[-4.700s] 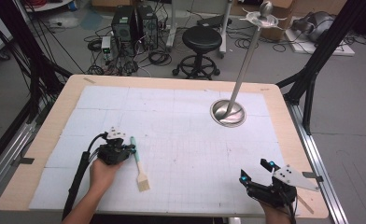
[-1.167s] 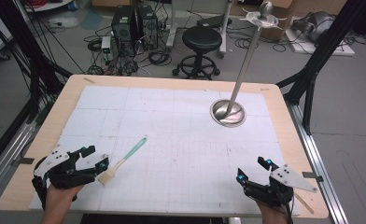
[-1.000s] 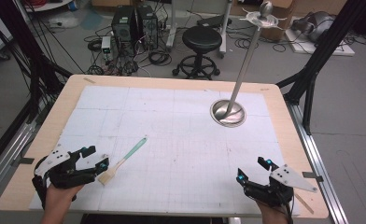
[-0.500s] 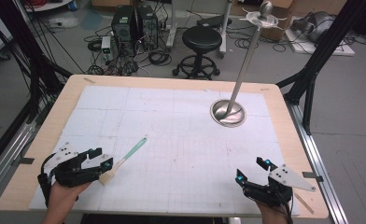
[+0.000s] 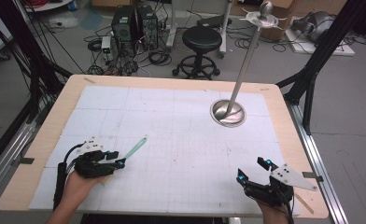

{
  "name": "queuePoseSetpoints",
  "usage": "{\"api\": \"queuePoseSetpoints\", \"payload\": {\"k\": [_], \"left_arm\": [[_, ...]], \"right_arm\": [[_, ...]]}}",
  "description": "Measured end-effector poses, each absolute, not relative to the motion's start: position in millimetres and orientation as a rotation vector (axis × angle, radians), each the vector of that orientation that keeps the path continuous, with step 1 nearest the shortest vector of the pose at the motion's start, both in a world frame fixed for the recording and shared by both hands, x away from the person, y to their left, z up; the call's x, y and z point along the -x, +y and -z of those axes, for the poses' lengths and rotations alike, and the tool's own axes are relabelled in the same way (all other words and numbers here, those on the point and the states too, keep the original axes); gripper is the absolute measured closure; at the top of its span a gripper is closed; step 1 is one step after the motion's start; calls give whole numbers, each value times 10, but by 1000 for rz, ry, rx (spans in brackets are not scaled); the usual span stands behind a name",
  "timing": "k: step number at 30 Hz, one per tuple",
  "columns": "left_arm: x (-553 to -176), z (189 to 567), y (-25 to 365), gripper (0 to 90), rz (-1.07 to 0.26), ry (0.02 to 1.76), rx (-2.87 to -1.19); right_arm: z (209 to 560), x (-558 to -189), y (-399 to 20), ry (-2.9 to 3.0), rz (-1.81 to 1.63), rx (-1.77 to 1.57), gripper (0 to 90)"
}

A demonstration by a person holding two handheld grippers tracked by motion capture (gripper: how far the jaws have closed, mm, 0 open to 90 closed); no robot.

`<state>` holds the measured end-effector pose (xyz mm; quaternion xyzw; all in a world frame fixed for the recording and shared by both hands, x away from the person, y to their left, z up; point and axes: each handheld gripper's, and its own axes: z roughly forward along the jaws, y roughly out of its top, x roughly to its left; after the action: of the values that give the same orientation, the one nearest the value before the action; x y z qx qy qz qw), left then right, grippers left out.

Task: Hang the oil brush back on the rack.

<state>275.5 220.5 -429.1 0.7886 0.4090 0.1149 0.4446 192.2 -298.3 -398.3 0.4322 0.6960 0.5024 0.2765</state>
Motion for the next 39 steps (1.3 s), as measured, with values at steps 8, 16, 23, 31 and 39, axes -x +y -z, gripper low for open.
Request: {"api": "queuePoseSetpoints", "payload": {"k": [8,16,23,31,39], "left_arm": [[-2866,4363,2140,639,-304,1024,-2058],[-2875,4394,2126,699,-311,1012,-2109],[-2874,4395,2117,742,-334,1018,-2117],[-2870,4391,2106,797,-337,1039,-2121],[-2867,4393,2097,817,-334,1072,-2102]], "right_arm": [[3985,-1923,-2990,1865,-1351,-1162,170],[3987,-1927,-2989,1865,-1353,-1159,170],[3986,-1924,-2991,1861,-1354,-1164,170],[3986,-1925,-2989,1859,-1352,-1168,170],[3989,-1929,-2986,1864,-1350,-1166,170]]}}
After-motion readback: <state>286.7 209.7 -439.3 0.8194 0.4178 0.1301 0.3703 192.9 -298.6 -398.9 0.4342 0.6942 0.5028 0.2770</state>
